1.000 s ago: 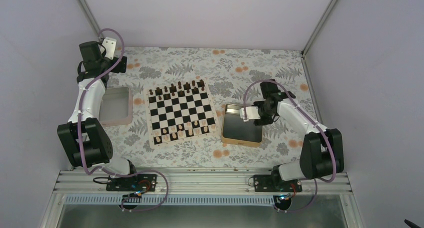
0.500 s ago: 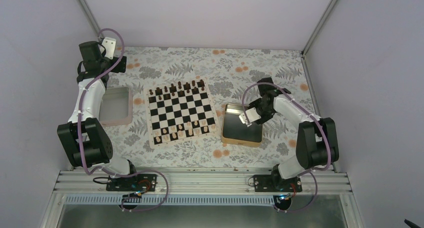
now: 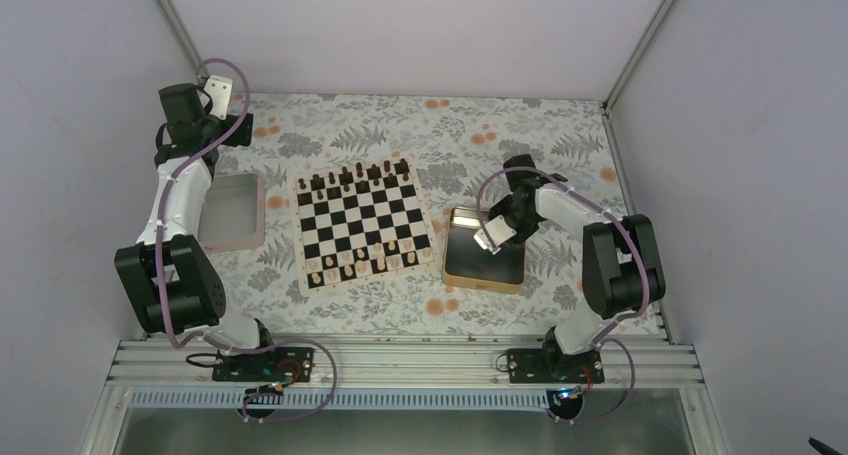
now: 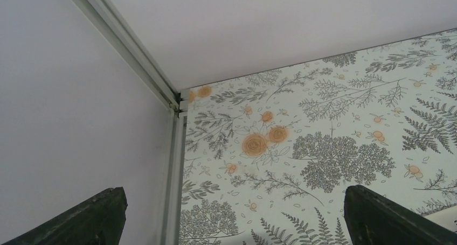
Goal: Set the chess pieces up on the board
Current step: Adjust the chess piece in the storage box, then pick up the chess piece from the storage box.
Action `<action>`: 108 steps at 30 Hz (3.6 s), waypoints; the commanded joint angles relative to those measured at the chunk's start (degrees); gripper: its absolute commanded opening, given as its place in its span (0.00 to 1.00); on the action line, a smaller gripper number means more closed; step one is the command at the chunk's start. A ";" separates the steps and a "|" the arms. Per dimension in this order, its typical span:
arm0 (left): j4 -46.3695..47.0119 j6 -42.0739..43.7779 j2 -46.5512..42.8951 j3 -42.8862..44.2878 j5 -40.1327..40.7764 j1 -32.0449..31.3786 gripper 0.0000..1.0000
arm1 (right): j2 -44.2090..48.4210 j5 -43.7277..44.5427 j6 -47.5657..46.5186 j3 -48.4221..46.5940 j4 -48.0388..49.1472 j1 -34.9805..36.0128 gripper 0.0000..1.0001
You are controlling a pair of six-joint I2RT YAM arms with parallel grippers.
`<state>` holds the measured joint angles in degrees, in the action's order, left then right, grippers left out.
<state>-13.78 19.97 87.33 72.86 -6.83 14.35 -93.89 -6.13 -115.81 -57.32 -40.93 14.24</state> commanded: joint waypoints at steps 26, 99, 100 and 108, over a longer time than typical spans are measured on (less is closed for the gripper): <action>0.62 -0.08 -3.23 -0.17 -2.01 -0.11 1.00 | -2.56 16.69 4.96 -4.54 -4.92 6.92 0.04; -0.54 -0.37 -5.06 1.07 -4.32 -0.20 1.00 | -9.16 12.78 54.73 -21.94 -32.70 7.73 0.33; -0.53 -0.36 -5.13 1.06 -4.29 -0.20 1.00 | -9.57 12.54 55.32 -22.14 -32.80 7.73 0.34; -0.20 -0.39 -5.08 0.71 -4.33 -0.21 1.00 | -12.01 18.60 59.19 -20.69 -30.71 7.89 0.40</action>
<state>-15.11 20.10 82.24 72.84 -10.98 14.35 -105.14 9.96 -59.42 -78.39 -73.03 21.78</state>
